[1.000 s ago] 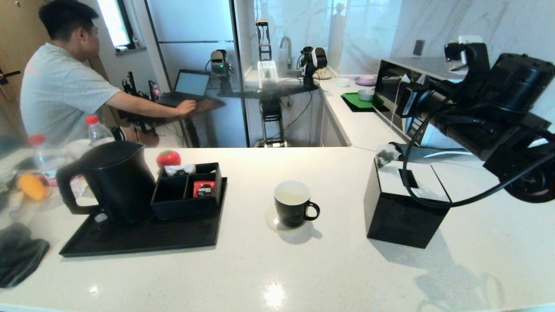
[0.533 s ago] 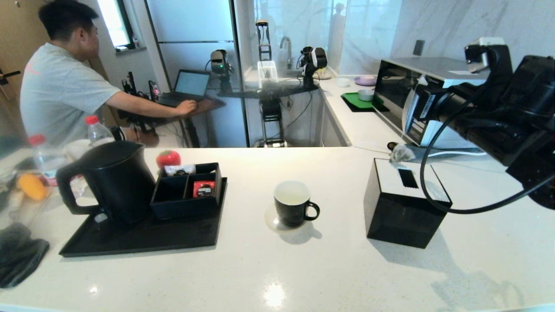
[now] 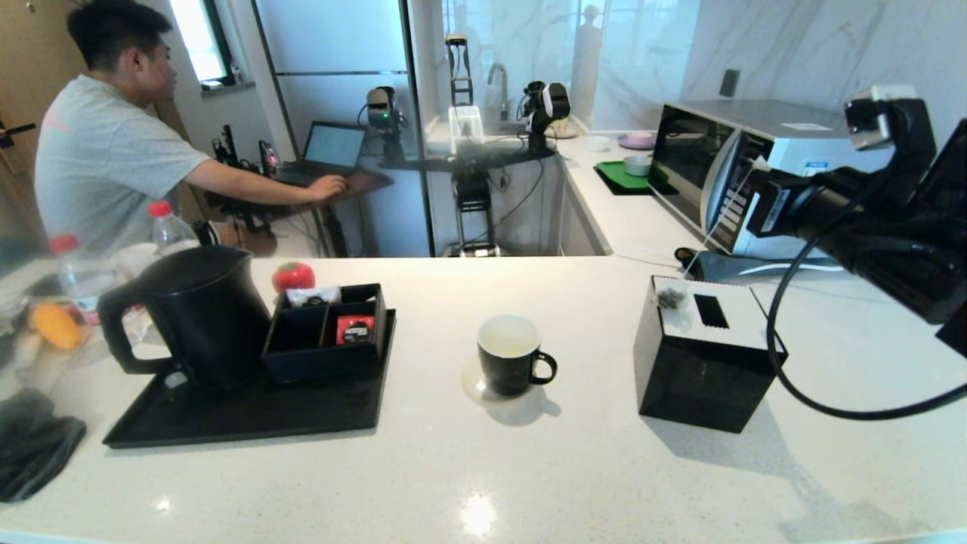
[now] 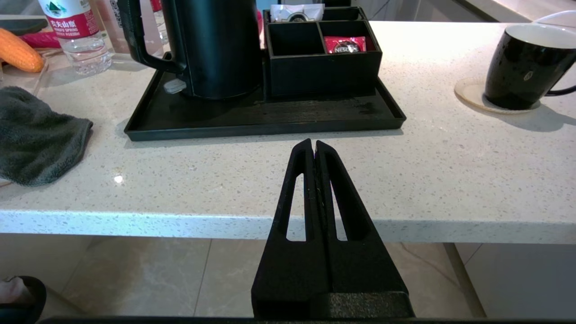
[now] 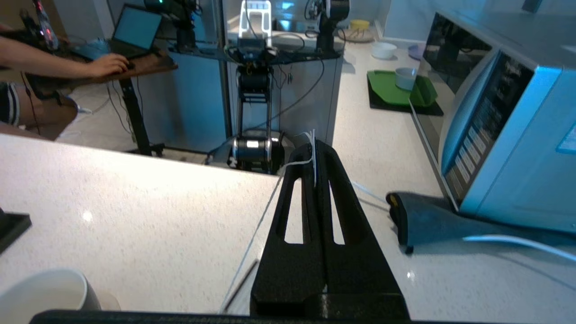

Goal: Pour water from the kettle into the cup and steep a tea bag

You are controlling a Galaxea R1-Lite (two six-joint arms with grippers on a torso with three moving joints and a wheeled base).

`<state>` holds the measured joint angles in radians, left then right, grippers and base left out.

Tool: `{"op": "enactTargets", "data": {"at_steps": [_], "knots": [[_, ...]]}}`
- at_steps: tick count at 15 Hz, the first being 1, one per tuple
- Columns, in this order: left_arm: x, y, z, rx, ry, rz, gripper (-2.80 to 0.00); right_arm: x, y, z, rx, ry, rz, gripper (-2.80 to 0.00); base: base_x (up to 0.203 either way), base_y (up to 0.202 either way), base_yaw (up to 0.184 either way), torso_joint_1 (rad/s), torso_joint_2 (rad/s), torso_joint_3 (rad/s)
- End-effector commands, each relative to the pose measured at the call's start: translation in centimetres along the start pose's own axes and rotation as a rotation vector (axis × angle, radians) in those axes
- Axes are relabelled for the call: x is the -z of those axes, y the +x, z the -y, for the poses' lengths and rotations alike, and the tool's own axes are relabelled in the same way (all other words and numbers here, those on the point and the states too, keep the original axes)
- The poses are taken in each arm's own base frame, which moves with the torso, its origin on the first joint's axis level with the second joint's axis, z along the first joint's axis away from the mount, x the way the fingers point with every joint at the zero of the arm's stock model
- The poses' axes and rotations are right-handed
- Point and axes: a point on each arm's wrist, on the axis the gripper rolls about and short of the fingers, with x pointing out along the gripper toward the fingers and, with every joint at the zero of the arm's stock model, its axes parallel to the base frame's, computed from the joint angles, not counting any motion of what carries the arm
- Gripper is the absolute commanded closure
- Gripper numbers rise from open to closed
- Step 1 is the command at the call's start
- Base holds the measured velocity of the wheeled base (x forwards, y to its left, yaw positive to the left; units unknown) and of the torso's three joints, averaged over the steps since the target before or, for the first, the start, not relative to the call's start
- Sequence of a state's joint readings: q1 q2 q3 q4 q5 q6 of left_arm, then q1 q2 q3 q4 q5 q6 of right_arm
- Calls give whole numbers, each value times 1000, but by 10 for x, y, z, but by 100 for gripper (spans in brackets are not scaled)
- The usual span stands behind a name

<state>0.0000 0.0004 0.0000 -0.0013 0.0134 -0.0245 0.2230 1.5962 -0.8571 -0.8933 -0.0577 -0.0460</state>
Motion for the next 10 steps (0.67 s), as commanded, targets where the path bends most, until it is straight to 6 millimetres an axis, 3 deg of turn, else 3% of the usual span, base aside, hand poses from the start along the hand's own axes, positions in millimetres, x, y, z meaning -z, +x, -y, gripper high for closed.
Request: {"op": "enactTargets", "data": {"at_steps": [1, 10], "knots": [[0, 0, 0, -2, 0, 1, 0, 9, -12, 1, 3, -4, -20, 0, 0, 0, 0, 0, 0, 0], [0, 0, 0, -2, 0, 1, 0, -3, -2, 7, 23, 3, 43, 0, 0, 0, 0, 0, 0, 0]]}}
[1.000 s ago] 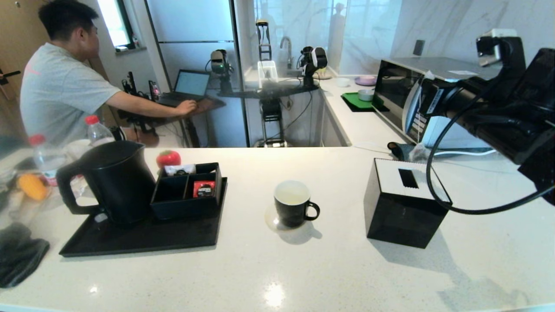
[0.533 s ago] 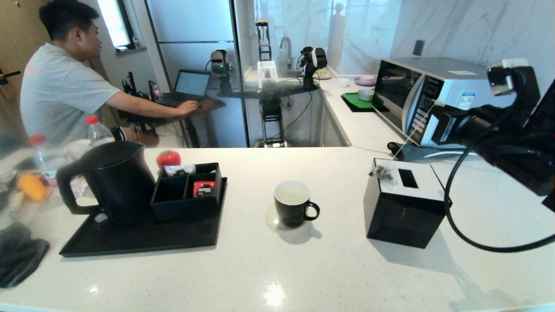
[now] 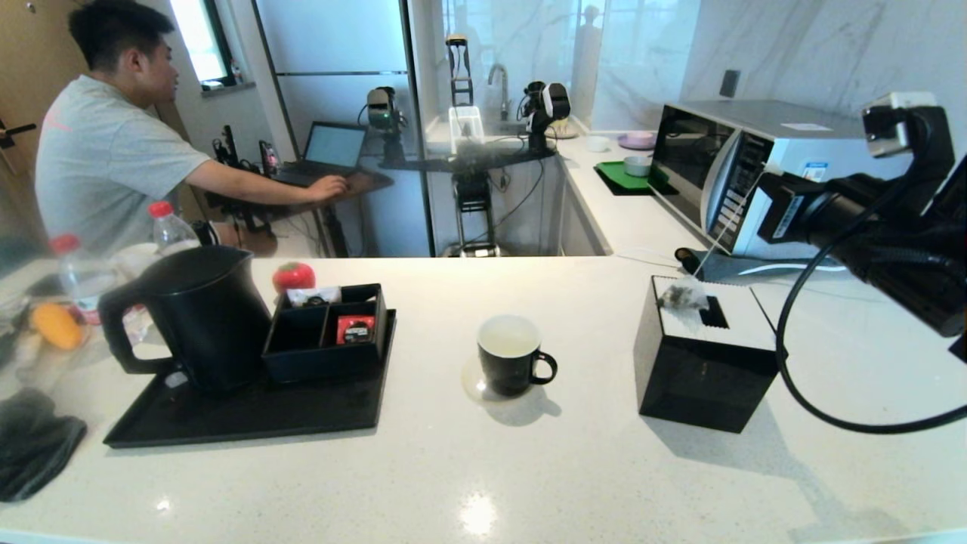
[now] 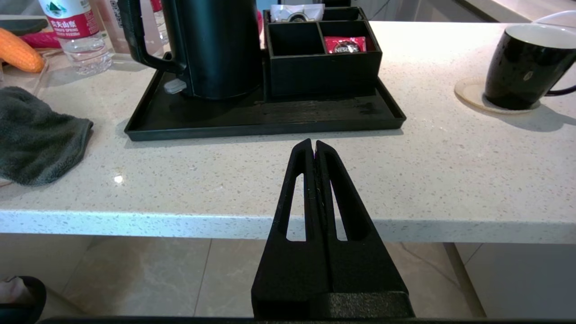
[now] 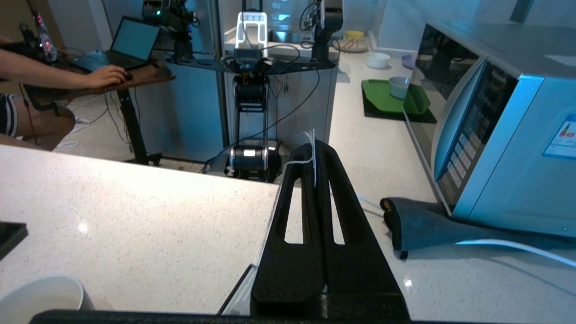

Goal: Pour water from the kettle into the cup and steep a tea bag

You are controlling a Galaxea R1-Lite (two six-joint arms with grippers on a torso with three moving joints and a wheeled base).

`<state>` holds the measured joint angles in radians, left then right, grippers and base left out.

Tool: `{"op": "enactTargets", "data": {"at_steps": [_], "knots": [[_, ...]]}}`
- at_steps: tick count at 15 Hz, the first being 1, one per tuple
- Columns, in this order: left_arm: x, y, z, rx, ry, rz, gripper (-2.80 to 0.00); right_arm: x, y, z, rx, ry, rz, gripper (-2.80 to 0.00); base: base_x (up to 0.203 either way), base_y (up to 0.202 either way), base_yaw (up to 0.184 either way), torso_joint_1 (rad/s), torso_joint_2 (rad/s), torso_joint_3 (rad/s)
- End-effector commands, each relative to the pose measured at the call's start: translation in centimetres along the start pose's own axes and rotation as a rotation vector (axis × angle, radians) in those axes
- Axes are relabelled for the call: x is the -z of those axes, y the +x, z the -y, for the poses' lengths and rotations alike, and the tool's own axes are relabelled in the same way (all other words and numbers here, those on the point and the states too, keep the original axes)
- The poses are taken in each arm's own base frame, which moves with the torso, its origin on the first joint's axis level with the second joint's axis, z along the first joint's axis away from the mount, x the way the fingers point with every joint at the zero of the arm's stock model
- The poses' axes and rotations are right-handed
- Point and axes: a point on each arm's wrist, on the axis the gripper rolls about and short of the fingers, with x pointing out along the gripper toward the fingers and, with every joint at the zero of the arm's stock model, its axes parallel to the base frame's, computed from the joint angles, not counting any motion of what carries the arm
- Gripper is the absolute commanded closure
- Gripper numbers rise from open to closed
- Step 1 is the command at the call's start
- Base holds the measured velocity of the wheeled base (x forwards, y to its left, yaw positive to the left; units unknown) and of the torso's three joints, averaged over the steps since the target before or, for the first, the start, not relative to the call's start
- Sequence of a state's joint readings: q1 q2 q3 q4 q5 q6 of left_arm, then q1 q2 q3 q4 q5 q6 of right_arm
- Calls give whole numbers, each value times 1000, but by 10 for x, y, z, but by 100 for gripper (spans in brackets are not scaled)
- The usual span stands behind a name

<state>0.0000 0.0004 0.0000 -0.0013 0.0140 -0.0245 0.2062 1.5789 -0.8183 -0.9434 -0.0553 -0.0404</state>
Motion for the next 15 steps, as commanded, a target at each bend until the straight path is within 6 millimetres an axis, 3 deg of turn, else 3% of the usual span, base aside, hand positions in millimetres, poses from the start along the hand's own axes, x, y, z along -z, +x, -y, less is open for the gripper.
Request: {"op": "enactTargets", "data": {"at_steps": [1, 4, 11, 15], "knots": [[0, 0, 0, 0, 0, 1, 0, -6, 7, 4, 10, -2, 29, 0, 0, 0, 0, 0, 0, 0], [0, 0, 0, -1, 0, 1, 0, -11, 9, 6, 3, -3, 34, 0, 0, 0, 0, 0, 0, 0], [0, 0, 0, 0, 0, 1, 0, 6, -3, 7, 5, -7, -23, 0, 0, 0, 0, 0, 0, 0], [0, 0, 0, 0, 0, 1, 0, 4, -5, 7, 6, -7, -18, 0, 0, 0, 0, 0, 0, 0]]}}
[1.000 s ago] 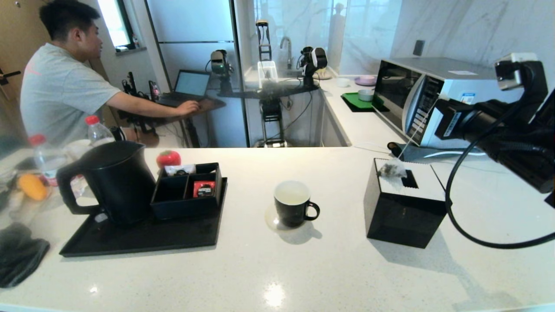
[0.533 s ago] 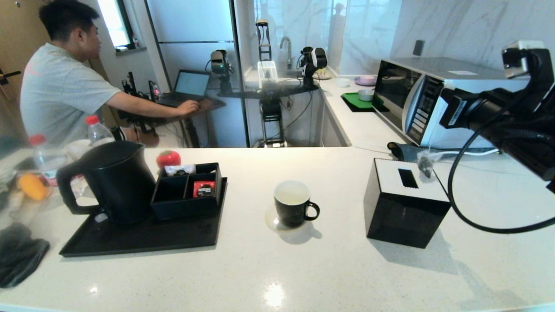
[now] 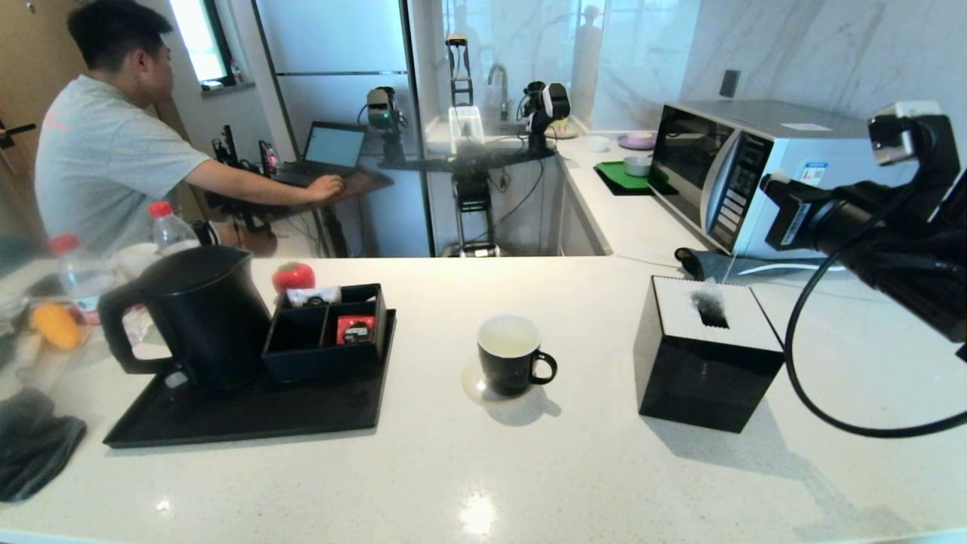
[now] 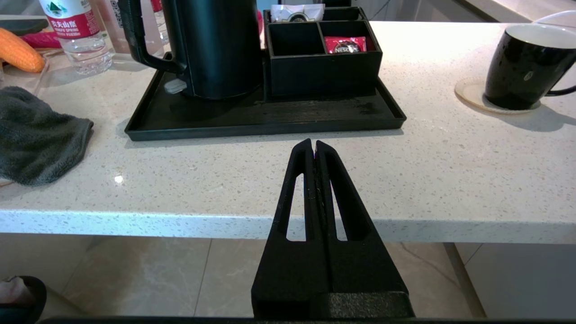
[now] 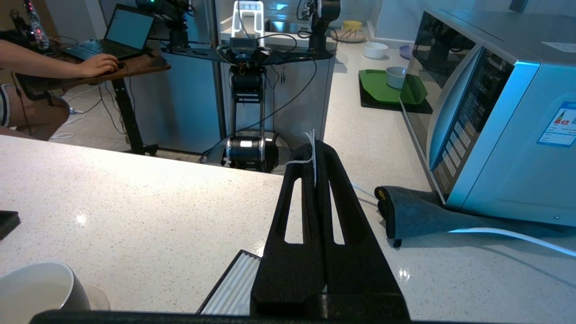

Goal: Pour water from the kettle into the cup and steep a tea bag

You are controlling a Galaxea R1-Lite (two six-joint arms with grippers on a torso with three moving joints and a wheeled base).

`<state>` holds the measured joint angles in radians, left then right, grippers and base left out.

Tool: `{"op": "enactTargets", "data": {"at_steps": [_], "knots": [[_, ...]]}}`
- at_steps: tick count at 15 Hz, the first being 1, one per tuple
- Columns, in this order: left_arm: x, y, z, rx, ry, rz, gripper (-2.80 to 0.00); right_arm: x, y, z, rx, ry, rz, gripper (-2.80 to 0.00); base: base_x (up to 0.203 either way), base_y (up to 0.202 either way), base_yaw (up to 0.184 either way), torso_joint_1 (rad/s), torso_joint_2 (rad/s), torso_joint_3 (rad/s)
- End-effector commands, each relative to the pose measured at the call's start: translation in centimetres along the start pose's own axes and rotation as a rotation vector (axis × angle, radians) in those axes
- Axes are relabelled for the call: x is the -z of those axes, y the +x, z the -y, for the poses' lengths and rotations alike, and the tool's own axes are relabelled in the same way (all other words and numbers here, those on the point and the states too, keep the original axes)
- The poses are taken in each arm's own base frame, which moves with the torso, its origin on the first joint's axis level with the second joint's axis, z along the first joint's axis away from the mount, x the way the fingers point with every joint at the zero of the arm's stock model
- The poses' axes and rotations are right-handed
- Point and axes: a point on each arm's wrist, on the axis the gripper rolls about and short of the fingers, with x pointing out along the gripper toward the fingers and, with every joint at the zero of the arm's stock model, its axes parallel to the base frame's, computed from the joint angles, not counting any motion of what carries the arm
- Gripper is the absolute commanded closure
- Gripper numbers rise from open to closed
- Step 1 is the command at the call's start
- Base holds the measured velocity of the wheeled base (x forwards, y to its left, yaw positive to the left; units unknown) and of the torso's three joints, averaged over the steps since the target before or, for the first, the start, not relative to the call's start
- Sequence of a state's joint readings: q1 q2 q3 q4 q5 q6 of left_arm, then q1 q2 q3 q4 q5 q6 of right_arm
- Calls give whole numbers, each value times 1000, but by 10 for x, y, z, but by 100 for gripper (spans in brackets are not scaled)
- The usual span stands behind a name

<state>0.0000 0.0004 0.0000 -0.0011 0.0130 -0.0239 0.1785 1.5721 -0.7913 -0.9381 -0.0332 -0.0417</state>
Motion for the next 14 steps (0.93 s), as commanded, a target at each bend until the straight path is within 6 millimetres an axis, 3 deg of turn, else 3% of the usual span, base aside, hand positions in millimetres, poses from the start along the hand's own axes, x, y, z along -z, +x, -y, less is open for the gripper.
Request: {"op": "enactTargets", "data": {"at_steps": [1, 4, 11, 14], "knots": [[0, 0, 0, -1, -1, 1, 0, -2, -1, 0, 1, 0, 8, 0, 0, 0, 0, 0, 0, 0], [0, 0, 0, -1, -1, 1, 0, 4, -5, 0, -1, -2, -13, 0, 0, 0, 0, 0, 0, 0], [0, 0, 0, -1, -1, 1, 0, 45, -19, -4, -14, -7, -111, 0, 0, 0, 0, 0, 0, 0], [0, 0, 0, -1, -1, 1, 0, 53, -16, -8, -27, -4, -115, 0, 0, 0, 0, 0, 0, 0]]}}
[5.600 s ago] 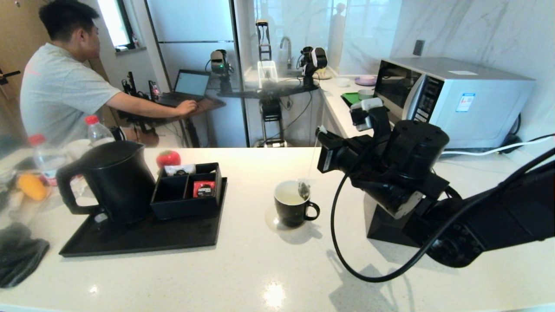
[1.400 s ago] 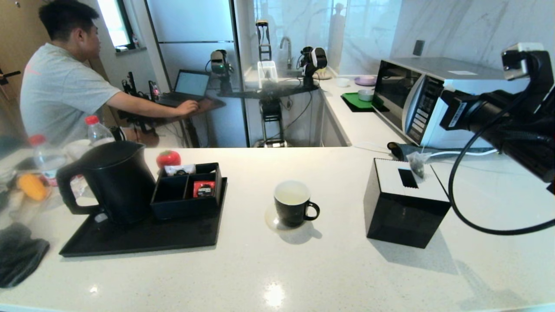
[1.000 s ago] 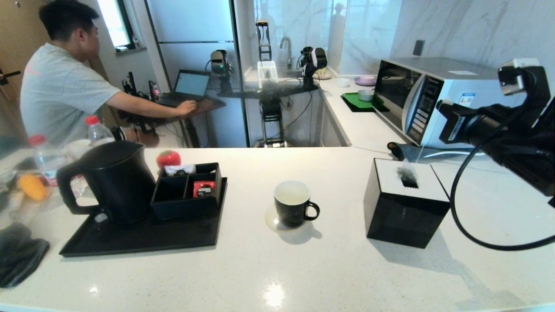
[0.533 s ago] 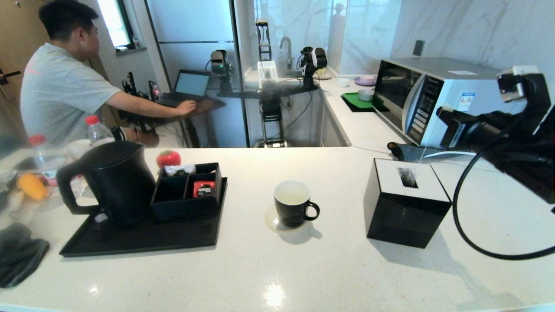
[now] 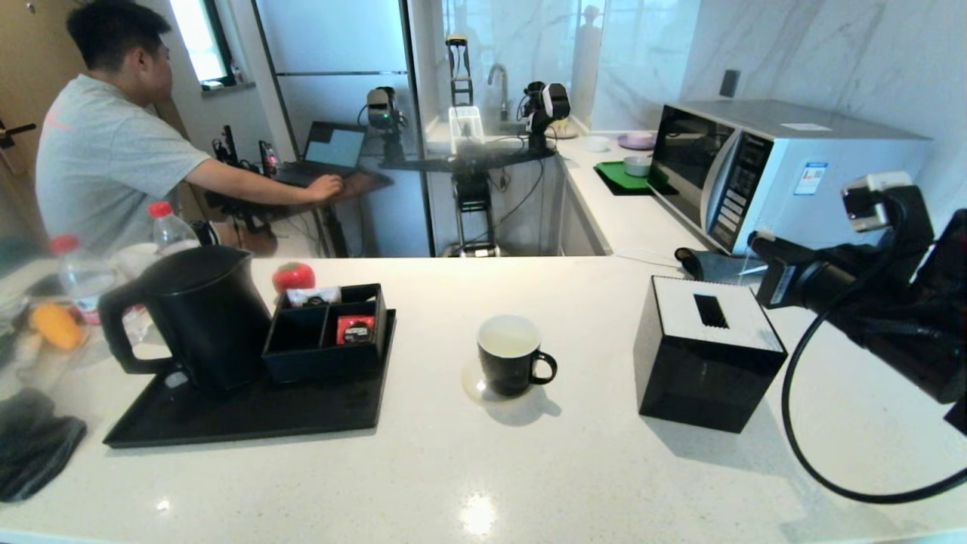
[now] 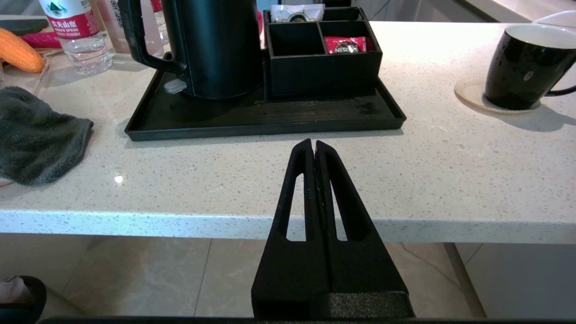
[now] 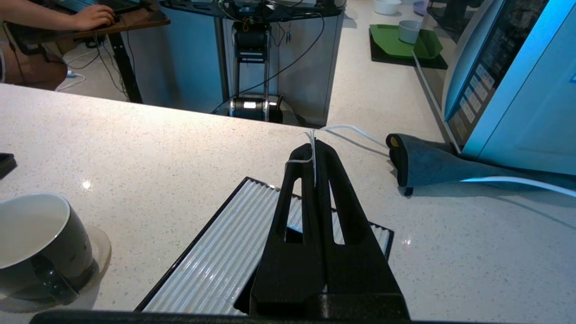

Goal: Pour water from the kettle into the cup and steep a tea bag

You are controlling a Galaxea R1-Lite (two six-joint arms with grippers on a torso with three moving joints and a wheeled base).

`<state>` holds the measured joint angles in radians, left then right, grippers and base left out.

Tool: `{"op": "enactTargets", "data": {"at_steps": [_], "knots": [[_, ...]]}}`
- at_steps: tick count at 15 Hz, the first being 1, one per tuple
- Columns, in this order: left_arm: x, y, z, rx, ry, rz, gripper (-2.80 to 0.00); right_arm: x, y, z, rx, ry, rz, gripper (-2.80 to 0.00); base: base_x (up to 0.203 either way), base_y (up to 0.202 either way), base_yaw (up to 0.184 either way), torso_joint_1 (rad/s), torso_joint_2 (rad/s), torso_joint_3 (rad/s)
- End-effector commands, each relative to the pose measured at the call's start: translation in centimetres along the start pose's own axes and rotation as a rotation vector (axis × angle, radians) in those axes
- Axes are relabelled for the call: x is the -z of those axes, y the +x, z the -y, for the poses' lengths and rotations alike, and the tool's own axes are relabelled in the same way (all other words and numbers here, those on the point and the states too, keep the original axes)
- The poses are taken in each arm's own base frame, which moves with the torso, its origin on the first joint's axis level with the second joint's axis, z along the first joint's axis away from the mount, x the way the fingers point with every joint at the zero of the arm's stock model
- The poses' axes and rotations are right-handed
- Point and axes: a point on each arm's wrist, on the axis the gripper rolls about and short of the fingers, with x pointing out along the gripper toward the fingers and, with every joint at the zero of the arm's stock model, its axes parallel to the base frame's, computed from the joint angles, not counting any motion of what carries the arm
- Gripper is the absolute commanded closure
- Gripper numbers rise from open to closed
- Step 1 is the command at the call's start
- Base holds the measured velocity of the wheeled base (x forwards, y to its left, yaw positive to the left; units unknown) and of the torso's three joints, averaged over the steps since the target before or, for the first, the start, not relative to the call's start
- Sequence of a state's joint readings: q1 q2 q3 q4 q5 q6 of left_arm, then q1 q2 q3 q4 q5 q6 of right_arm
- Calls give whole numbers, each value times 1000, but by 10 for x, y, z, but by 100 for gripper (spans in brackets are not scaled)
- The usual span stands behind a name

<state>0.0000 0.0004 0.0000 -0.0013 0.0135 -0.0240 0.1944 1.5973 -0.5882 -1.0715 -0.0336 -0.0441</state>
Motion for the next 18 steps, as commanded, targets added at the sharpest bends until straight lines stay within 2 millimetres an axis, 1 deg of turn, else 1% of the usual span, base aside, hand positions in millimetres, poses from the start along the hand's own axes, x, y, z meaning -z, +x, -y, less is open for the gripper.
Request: {"op": "enactTargets", "data": {"at_steps": [1, 6, 8, 13, 14, 18], "knots": [[0, 0, 0, 0, -1, 1, 0, 7, 5, -4, -13, 0, -20, 0, 0, 0, 0, 0, 0, 0], [0, 0, 0, -2, -1, 1, 0, 10, 4, -10, -37, 8, -34, 0, 0, 0, 0, 0, 0, 0], [0, 0, 0, 0, -1, 1, 0, 16, 8, -10, -35, 5, -54, 0, 0, 0, 0, 0, 0, 0], [0, 0, 0, 0, -1, 1, 0, 19, 10, -10, -57, -1, -60, 0, 0, 0, 0, 0, 0, 0], [0, 0, 0, 0, -1, 1, 0, 18, 9, -11, -81, 1, -59, -279, 0, 0, 0, 0, 0, 0], [0, 0, 0, 0, -1, 1, 0, 17, 11, -10, -96, 2, -52, -280, 0, 0, 0, 0, 0, 0]]}}
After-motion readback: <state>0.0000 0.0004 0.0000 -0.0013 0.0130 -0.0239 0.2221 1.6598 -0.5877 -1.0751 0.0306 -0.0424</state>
